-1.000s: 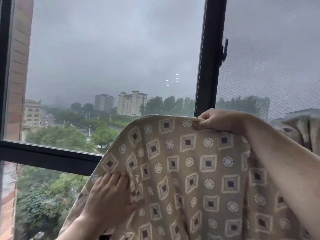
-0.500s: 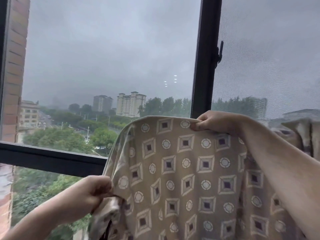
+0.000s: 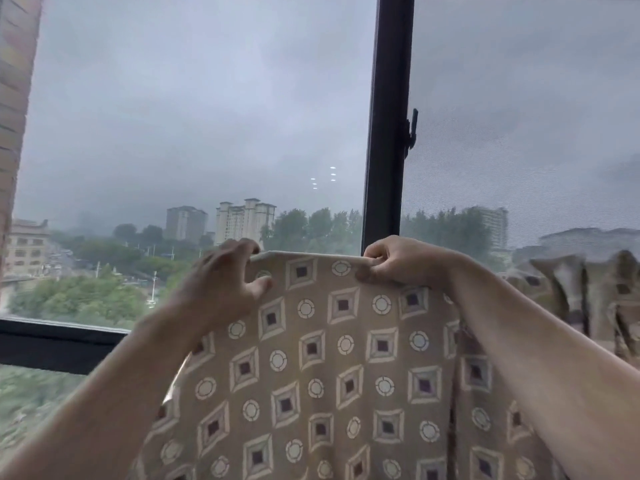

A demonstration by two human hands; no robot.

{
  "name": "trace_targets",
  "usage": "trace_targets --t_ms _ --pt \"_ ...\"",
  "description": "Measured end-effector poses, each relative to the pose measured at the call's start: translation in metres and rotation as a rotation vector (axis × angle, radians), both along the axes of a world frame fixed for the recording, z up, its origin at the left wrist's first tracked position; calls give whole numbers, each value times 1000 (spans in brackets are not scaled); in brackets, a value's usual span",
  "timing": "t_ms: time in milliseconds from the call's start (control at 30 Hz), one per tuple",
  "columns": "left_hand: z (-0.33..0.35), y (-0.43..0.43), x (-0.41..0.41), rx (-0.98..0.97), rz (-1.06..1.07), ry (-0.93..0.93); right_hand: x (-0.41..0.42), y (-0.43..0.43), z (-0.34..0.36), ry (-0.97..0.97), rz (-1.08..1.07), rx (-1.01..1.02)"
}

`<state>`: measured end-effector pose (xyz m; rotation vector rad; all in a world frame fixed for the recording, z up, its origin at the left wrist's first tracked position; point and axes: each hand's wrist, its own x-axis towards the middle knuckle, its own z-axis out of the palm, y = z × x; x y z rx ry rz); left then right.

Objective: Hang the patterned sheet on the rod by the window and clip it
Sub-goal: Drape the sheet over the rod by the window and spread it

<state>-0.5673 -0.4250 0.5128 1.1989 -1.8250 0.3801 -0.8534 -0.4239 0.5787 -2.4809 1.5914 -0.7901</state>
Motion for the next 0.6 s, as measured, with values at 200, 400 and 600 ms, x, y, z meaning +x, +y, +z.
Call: trace_targets --t_ms 200,400,600 --pt "23 -28 -64 -63 -45 -265 -3 10 -6 62 -50 -94" --pt "23 -36 -67 -107 16 -201 -109 48 -13 138 -535 -489" --pt "39 -31 -73 148 152 -239 -201 64 -30 189 -854 -149"
